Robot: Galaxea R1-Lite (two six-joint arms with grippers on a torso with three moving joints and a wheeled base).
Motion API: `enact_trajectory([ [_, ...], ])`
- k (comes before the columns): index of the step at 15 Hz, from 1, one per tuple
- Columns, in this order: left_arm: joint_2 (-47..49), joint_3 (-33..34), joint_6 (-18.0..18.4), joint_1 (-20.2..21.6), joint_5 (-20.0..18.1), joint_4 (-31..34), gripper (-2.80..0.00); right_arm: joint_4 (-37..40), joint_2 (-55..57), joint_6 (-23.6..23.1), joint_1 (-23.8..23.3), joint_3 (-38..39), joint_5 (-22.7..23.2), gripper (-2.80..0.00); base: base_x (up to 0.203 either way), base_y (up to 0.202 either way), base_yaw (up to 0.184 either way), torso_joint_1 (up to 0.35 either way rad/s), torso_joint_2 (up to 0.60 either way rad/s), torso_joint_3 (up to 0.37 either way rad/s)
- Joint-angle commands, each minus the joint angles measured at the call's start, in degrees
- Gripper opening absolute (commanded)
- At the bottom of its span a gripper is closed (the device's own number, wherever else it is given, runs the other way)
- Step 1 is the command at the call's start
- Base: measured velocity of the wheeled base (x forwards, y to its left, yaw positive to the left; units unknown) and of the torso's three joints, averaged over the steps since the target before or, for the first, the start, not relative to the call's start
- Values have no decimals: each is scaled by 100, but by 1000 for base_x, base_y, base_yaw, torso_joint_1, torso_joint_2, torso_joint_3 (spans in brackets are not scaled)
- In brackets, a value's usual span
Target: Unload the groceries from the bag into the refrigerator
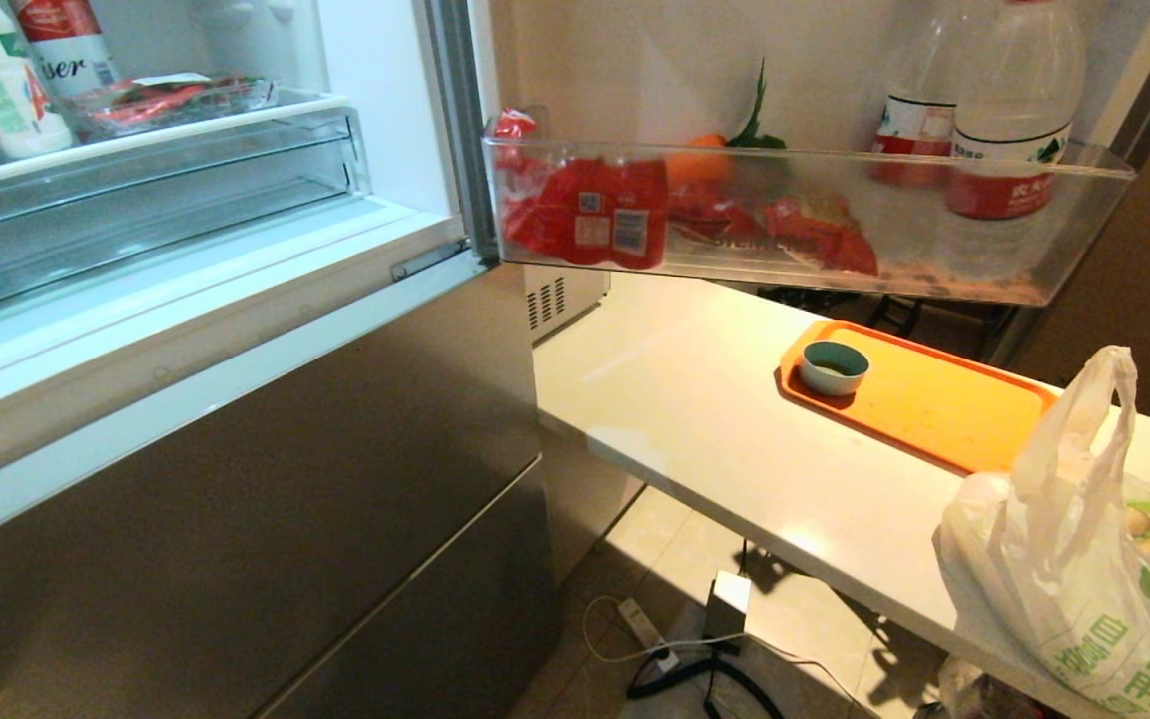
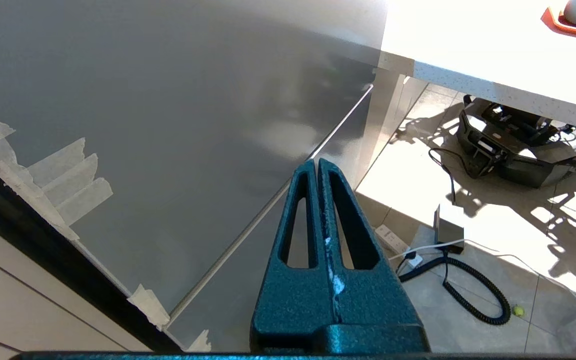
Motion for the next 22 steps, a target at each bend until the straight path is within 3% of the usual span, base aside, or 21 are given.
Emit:
enact_trajectory([
  [1, 0, 0, 2, 1, 0, -2, -280, 6, -2, 19, -1, -5, 29, 0, 0, 0, 0, 0, 0, 0],
  [6, 0, 0, 2, 1, 0, -2, -280, 64, 419, 101, 234, -585, 40, 0, 0, 0, 0, 0, 0, 0],
  [10, 0, 0, 2, -7, 0, -2, -280, 839, 745, 123, 486, -1433, 46, 0, 0, 0, 0, 0, 0, 0],
  [13, 0, 0, 2, 1, 0, -2, -280, 1042, 761, 171, 703, -1453, 46, 0, 0, 0, 0, 0, 0, 0],
  [18, 0, 0, -7, 1, 0, -2, -280, 1087, 789, 929, 1043, -1525, 46, 0, 0, 0, 0, 0, 0, 0],
  [22, 0, 0, 2, 1, 0, 6, -280, 1087, 824, 1258, 1195, -1541, 38, 0, 0, 0, 0, 0, 0, 0],
])
